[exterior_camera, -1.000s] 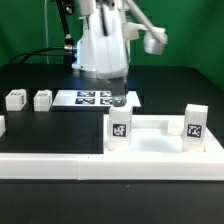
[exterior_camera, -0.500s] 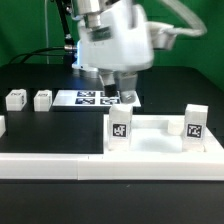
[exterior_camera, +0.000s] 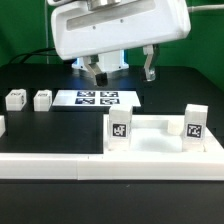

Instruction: Assemble square table

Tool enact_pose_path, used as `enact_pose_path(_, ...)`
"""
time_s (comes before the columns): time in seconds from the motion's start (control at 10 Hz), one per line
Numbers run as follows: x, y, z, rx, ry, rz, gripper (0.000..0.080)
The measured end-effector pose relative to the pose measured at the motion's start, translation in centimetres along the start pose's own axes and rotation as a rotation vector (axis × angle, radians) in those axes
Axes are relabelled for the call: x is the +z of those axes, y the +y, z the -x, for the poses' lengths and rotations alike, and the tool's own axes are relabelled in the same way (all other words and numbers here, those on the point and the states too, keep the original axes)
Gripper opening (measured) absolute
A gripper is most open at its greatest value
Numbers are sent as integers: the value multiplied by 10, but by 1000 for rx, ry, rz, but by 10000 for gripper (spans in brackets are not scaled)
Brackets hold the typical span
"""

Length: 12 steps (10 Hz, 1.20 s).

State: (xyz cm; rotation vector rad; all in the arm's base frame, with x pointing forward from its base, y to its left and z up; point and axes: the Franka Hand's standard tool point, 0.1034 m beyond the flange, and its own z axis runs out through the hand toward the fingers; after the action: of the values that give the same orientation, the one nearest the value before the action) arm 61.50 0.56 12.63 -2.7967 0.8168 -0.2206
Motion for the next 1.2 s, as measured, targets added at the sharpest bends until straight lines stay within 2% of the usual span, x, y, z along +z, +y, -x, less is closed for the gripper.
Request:
enact_pose_path(0.2, 1, 2, 0, -137, -1, 10, 648)
enact_pose_path(0.4, 15, 9, 16, -344, -45, 49, 648)
enact_pose_path(0.5, 26, 20, 24, -436, -36, 71, 648)
enact_pose_path(0.7, 44, 45, 22, -610, 12, 125, 648)
enact_pose_path(0.8, 41, 42, 22, -634, 0, 125, 648)
enact_pose_path(0.9, 39, 43, 20, -716, 0, 135, 648)
enact_pose_path(1.1, 40, 45, 20, -711, -2, 139, 648)
enact_pose_path(1.2, 45, 51, 25, -680, -46, 134, 648)
